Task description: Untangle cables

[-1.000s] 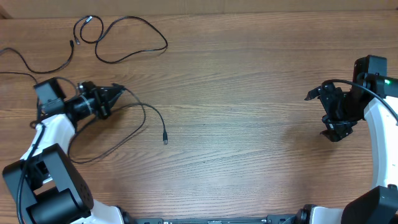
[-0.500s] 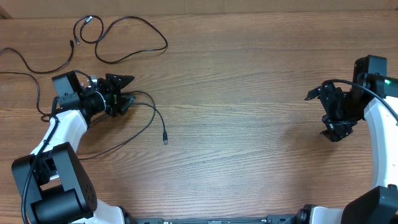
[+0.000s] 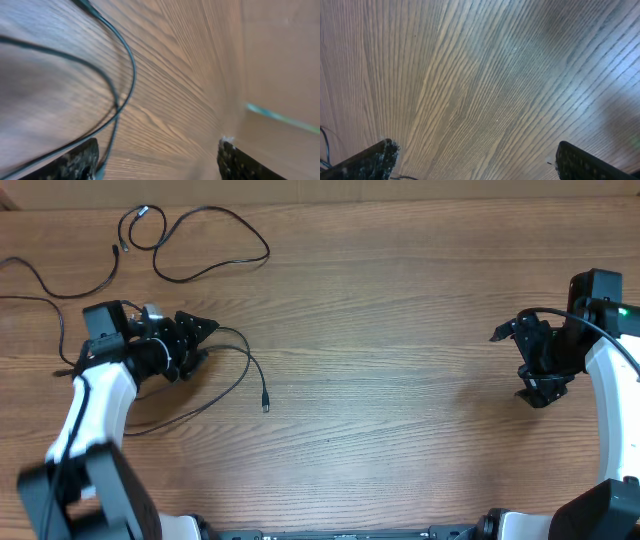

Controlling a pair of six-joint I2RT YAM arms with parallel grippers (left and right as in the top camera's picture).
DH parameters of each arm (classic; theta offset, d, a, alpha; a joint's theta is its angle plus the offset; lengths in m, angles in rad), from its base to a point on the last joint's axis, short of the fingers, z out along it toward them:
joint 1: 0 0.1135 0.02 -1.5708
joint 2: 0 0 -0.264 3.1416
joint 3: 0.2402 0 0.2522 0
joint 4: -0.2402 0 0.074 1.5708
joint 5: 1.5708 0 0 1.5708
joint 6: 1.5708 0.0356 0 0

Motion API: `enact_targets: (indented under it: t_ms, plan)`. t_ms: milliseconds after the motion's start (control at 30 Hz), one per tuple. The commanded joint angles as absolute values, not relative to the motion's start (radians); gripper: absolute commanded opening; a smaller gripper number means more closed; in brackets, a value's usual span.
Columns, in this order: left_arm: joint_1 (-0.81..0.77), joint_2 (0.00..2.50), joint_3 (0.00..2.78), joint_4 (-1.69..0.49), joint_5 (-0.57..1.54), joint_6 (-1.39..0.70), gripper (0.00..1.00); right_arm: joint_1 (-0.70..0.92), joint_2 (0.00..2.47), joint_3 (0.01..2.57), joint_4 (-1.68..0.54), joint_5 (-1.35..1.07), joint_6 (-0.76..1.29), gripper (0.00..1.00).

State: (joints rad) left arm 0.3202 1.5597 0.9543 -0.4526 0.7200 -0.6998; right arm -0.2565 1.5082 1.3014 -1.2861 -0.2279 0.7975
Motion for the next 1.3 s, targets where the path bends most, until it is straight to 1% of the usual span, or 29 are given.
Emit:
enact_targets:
  t_ms: [0, 33, 67, 133, 200, 300, 400, 533, 667, 700, 767, 800, 833, 900, 933, 967, 1000, 1033, 1133, 1200, 1233, 1267]
  plan:
    - [0.316, 1.373, 0.959, -0.551, 0.408, -0.633, 0.8, -0.26, 1.502, 1.309, -1.285, -0.217, 0.802, 1.0]
    - [0.316, 1.336, 0.959, -0.586, 0.323, -0.634, 0.83, -0.26, 1.502, 1.309, -1.285, -0.217, 0.802, 1.0]
    - [0.316, 1.257, 0.959, -0.663, 0.112, -0.637, 1.0, -0.26, 1.502, 1.309, -1.285, -0.217, 0.802, 1.0]
    - [0.316, 1.202, 0.959, -0.733, -0.066, -0.677, 1.0, -0.26, 1.502, 1.309, -1.285, -0.217, 0.802, 1.0]
    - [0.319, 1.174, 0.959, -0.803, -0.171, -0.729, 0.99, -0.26, 1.502, 1.309, -1.285, -0.217, 0.802, 1.0]
    - [0.345, 1.185, 0.956, -0.864, -0.191, -0.801, 1.0, -0.26, 1.502, 1.309, -1.285, -0.217, 0.802, 1.0]
    - [0.384, 1.222, 0.943, -0.873, -0.19, -0.846, 1.0, -0.26, 1.502, 1.309, -1.285, -0.217, 0.802, 1.0]
    - [0.457, 1.311, 0.917, -0.917, -0.188, -0.95, 1.0, -0.26, 1.502, 1.309, -1.285, -0.217, 0.802, 1.0]
    - [0.519, 1.392, 0.917, -0.929, -0.111, -0.958, 1.0, -0.26, 1.502, 1.309, -1.285, -0.217, 0.802, 1.0]
    - [0.522, 1.413, 0.917, -0.926, -0.098, -0.958, 0.98, -0.26, 1.502, 1.309, -1.285, -0.217, 0.802, 1.0]
    - [0.521, 1.463, 0.917, -0.915, -0.08, -0.958, 0.82, -0.26, 1.502, 1.309, -1.285, -0.217, 0.802, 1.0]
    - [0.521, 1.478, 0.917, -0.911, -0.076, -0.958, 0.76, -0.26, 1.502, 1.309, -1.285, -0.217, 0.802, 1.0]
    - [0.521, 1.49, 0.917, -0.908, -0.076, -0.958, 0.72, -0.26, 1.502, 1.309, -1.285, -0.217, 0.802, 1.0]
    - [0.521, 1.538, 0.917, -0.886, -0.068, -0.958, 0.57, -0.26, 1.502, 1.309, -1.285, -0.217, 0.802, 1.0]
    - [0.521, 1.547, 0.917, -0.884, -0.064, -0.958, 0.52, -0.26, 1.502, 1.309, -1.285, -0.217, 0.802, 1.0]
    - [0.521, 1.566, 0.917, -0.875, -0.061, -0.958, 0.44, -0.26, 1.502, 1.309, -1.285, -0.217, 0.802, 1.0]
    - [0.521, 1.585, 0.917, -0.855, -0.062, -0.957, 0.38, -0.26, 1.502, 1.309, -1.285, -0.217, 0.802, 1.0]
    - [0.521, 1.597, 0.917, -0.843, -0.061, -0.956, 0.35, -0.26, 1.502, 1.309, -1.285, -0.217, 0.802, 1.0]
    - [0.521, 1.621, 0.917, -0.839, -0.054, -0.947, 0.33, -0.26, 1.502, 1.309, -1.285, -0.217, 0.802, 1.0]
    - [0.521, 1.623, 0.917, -0.823, -0.063, -0.925, 0.26, -0.26, 1.502, 1.309, -1.285, -0.217, 0.802, 1.0]
    - [0.521, 1.623, 0.917, -0.81, -0.062, -0.914, 0.25, -0.26, 1.502, 1.309, -1.285, -0.217, 0.802, 1.0]
    - [0.521, 1.623, 0.917, -0.781, -0.062, -0.897, 0.22, -0.26, 1.502, 1.309, -1.285, -0.217, 0.802, 1.0]
